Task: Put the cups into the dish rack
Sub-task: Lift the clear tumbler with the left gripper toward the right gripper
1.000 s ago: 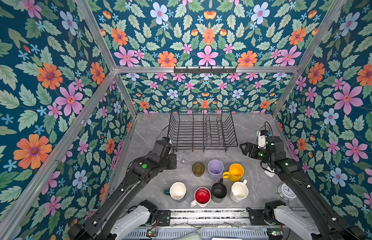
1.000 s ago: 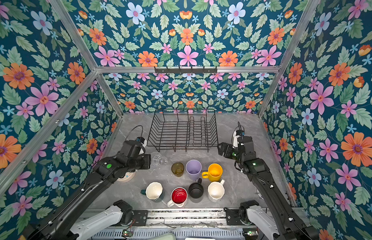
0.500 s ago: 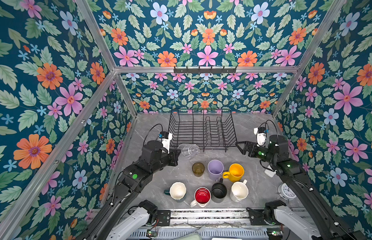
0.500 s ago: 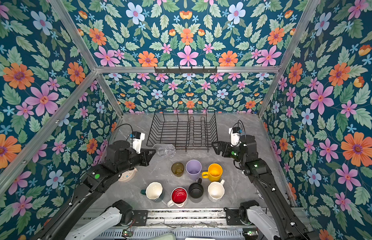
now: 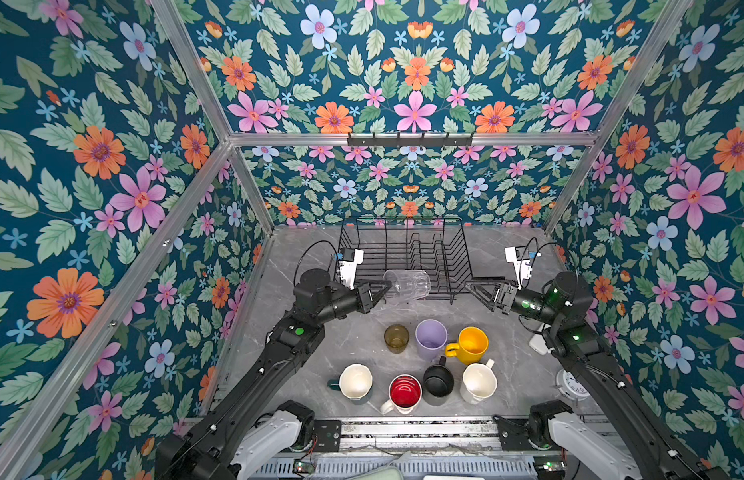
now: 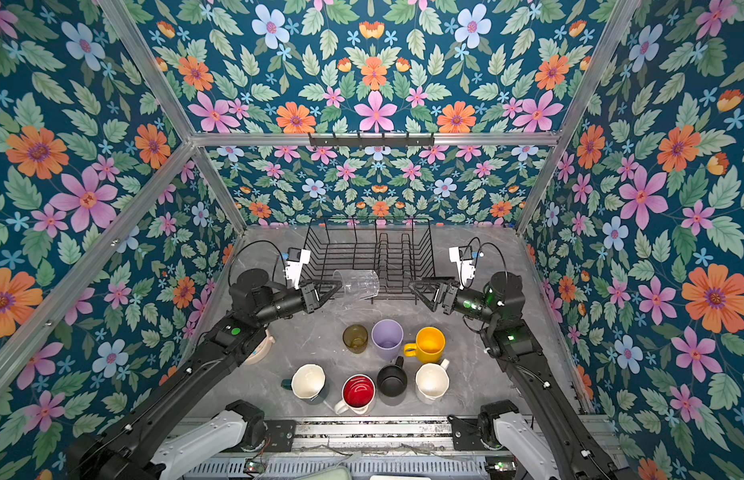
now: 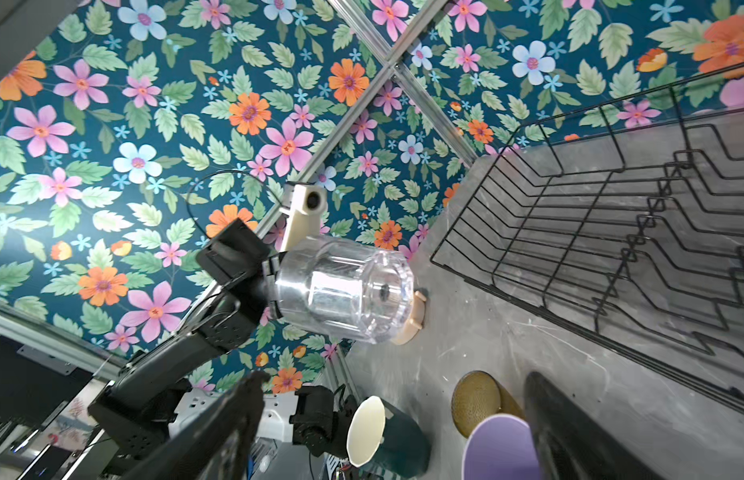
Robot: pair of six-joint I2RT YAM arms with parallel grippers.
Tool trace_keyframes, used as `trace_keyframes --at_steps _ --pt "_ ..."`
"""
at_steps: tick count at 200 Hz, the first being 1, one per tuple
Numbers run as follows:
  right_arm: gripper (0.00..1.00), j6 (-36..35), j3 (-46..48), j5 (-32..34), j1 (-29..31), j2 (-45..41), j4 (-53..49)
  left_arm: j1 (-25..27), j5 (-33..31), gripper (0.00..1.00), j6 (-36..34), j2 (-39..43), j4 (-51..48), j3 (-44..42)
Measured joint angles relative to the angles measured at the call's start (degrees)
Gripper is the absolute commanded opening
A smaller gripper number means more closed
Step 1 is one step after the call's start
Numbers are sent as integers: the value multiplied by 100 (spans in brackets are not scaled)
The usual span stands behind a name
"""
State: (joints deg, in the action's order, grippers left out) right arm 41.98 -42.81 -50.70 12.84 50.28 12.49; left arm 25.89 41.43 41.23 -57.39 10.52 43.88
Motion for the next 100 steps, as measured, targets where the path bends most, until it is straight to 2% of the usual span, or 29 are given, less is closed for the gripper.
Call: trace_keyframes --at_steps 53,100 --pt "97 -129 -485 -173 708 706 208 -179 960 0 588 -417 1176 -90" --pt "97 -184 -758 -129 994 1322 267 -188 1207 0 800 -542 1523 -208"
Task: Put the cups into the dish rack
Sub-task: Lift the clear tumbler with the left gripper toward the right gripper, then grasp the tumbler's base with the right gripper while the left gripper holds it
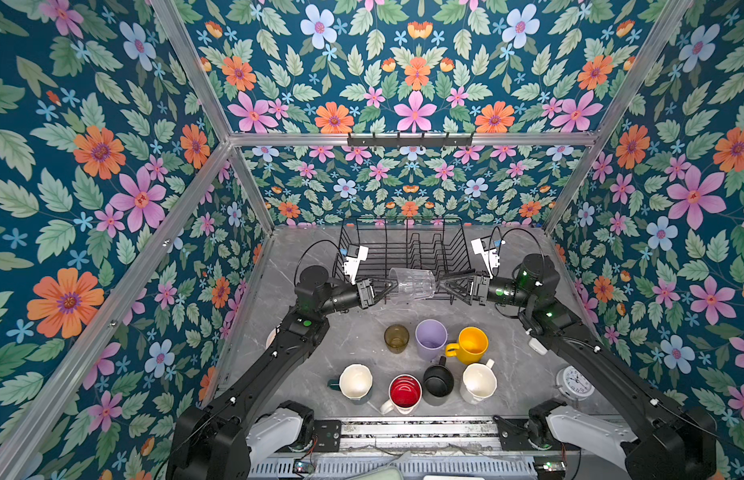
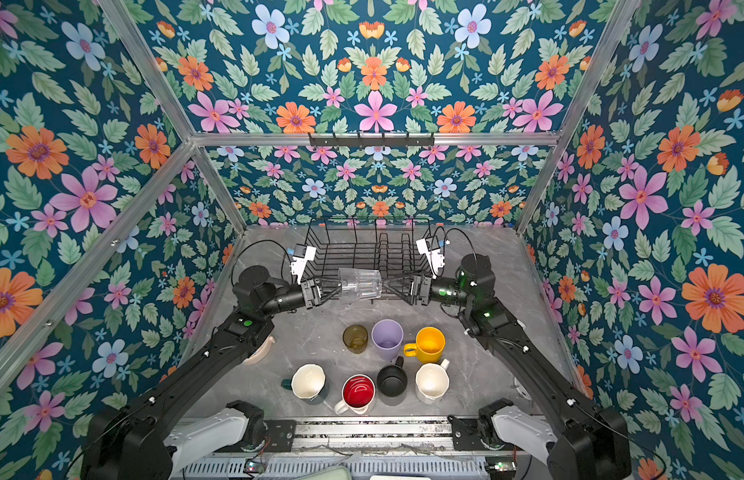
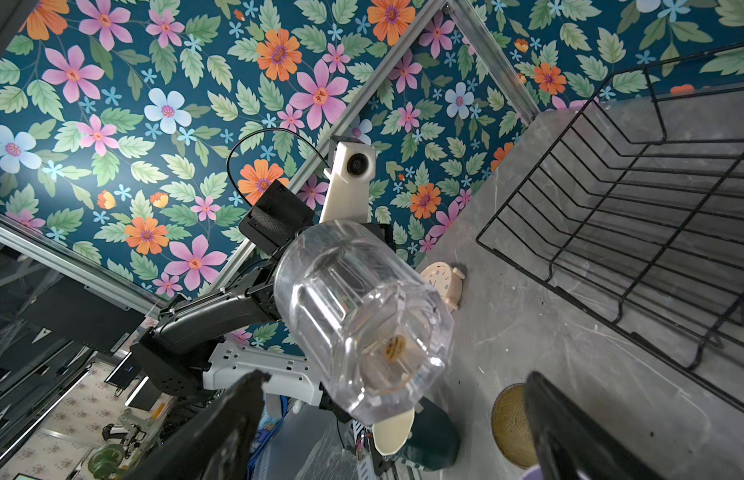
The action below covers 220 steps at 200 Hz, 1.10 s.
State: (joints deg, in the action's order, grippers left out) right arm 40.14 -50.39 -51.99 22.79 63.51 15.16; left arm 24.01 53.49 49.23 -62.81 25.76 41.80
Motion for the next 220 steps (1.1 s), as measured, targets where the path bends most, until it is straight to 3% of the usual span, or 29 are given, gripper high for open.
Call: trace_keyframes --at_steps 64,220 --pt "96 -118 -229 -22 481 365 46 0 190 0 94 -26 264 -46" --pt "90 164 -317 -219 841 813 741 0 511 0 590 -46 951 -234"
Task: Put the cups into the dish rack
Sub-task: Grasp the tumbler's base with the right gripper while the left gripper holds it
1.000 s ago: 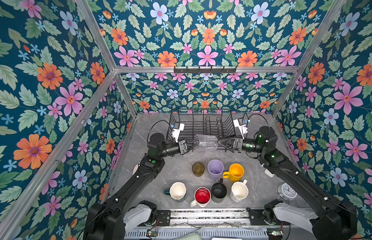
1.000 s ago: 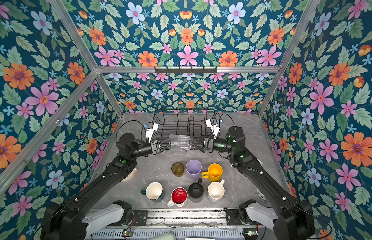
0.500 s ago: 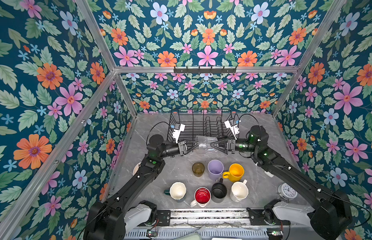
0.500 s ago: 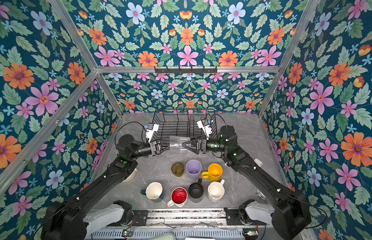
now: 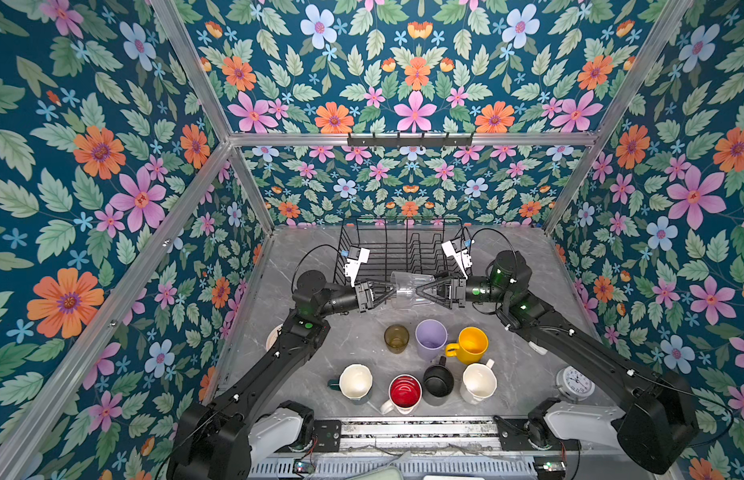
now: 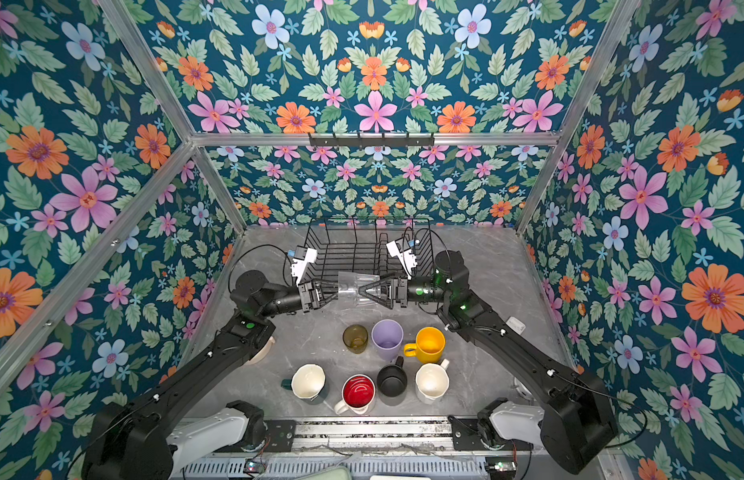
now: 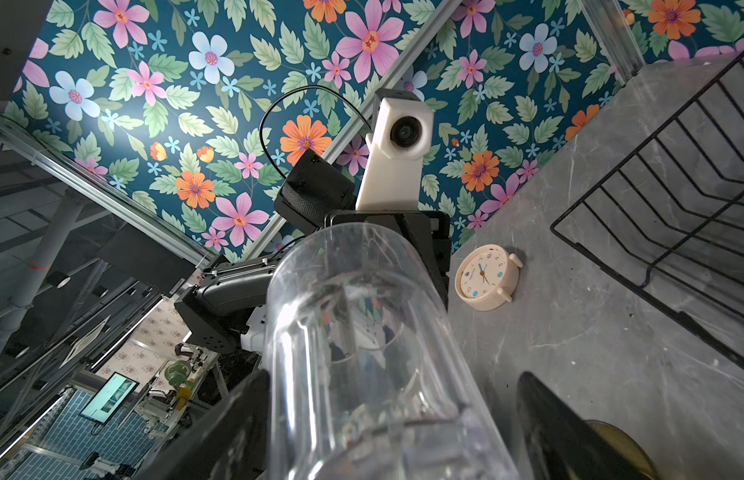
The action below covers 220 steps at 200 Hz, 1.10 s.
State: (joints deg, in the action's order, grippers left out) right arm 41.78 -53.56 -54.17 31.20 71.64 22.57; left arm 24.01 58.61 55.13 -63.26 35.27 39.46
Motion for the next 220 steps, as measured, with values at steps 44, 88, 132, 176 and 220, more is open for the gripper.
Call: trace_keyframes --at_steps 44,88,132,176,220 --pt "83 4 -28 -111 81 90 68 -2 66 0 37 -11 0 -31" --pt "71 72 -72 -197 131 146 127 -11 118 0 33 -35 57 -31" --pt "62 107 -55 -199 131 131 146 -11 142 0 59 -96 208 -28" --pt "41 133 -15 -146 131 101 157 -11 144 0 109 -129 284 -31" --pt "11 308 -164 -107 131 177 76 -17 87 0 205 -151 330 -20"
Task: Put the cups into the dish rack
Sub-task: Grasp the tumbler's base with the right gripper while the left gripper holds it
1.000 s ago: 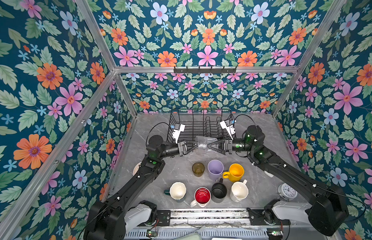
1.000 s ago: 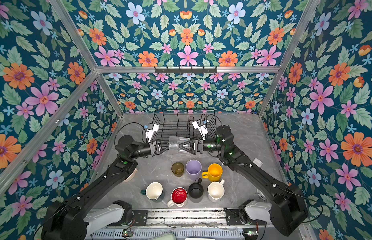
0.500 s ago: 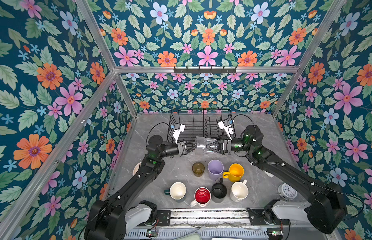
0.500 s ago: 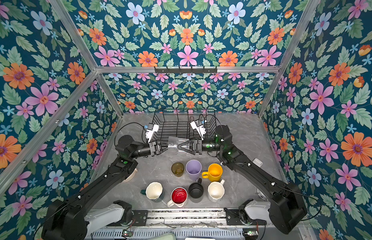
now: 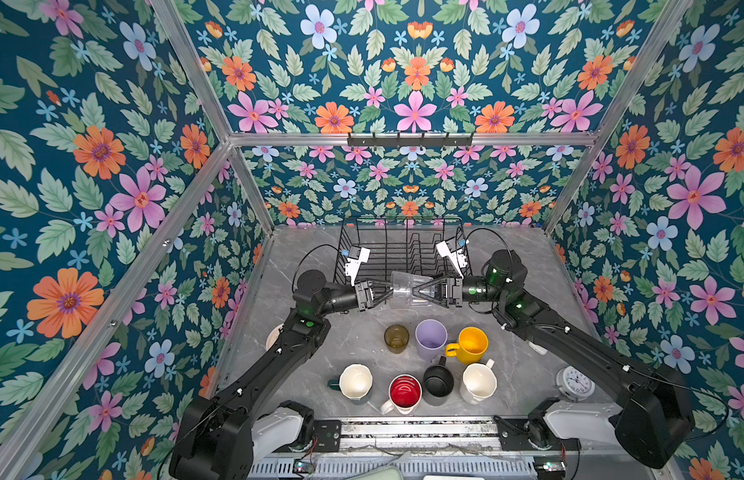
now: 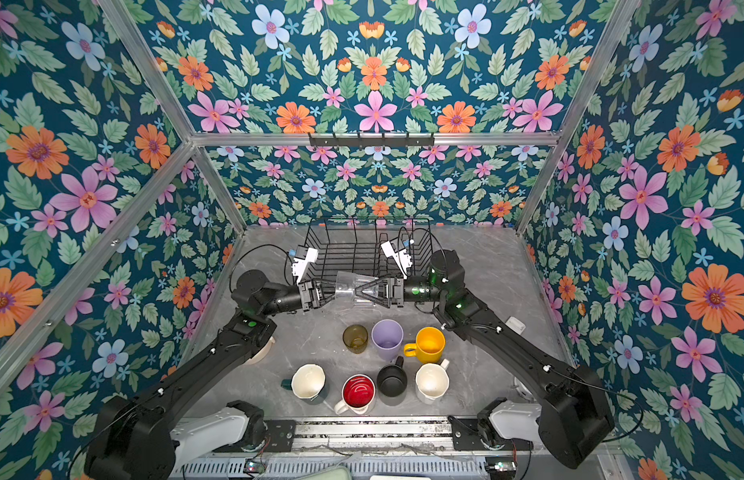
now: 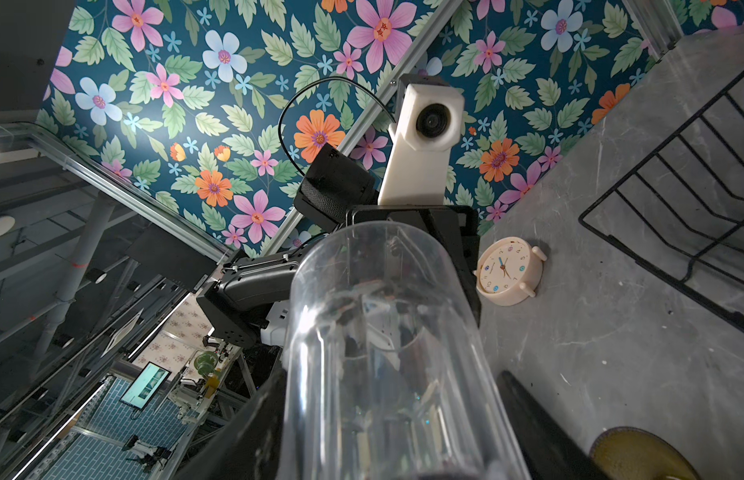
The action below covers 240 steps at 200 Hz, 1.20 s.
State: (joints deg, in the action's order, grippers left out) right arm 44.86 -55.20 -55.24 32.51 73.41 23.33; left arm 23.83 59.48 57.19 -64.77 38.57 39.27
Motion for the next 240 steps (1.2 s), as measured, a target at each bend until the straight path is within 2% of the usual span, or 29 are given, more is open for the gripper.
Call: trace_keyframes --at_steps 43,74,96,140,174,199,214,231,240 --pt "0 168 -129 151 4 -9 -195 -9 -92 0 116 -22 59 4" --pt "0 214 -223 308 24 -81 -468 -7 -151 21 133 -22 90 13" --pt "0 214 -339 450 39 -79 -802 2 -216 26 131 -20 94 20" --pt "0 249 -461 487 42 -72 -1043 -2 -284 20 131 9 76 20" --pt "0 317 -487 448 37 -63 -1054 -17 -267 0 103 26 31 9" --pt "0 315 -514 444 28 -59 -1025 -20 -267 0 109 68 39 9" --pt "8 313 -514 442 28 -39 -1014 -26 -280 0 109 68 37 9" --pt "33 310 -511 442 28 -39 -1005 -26 -284 0 111 68 37 9" --pt "43 306 -505 442 28 -44 -999 -26 -286 0 111 68 37 9"
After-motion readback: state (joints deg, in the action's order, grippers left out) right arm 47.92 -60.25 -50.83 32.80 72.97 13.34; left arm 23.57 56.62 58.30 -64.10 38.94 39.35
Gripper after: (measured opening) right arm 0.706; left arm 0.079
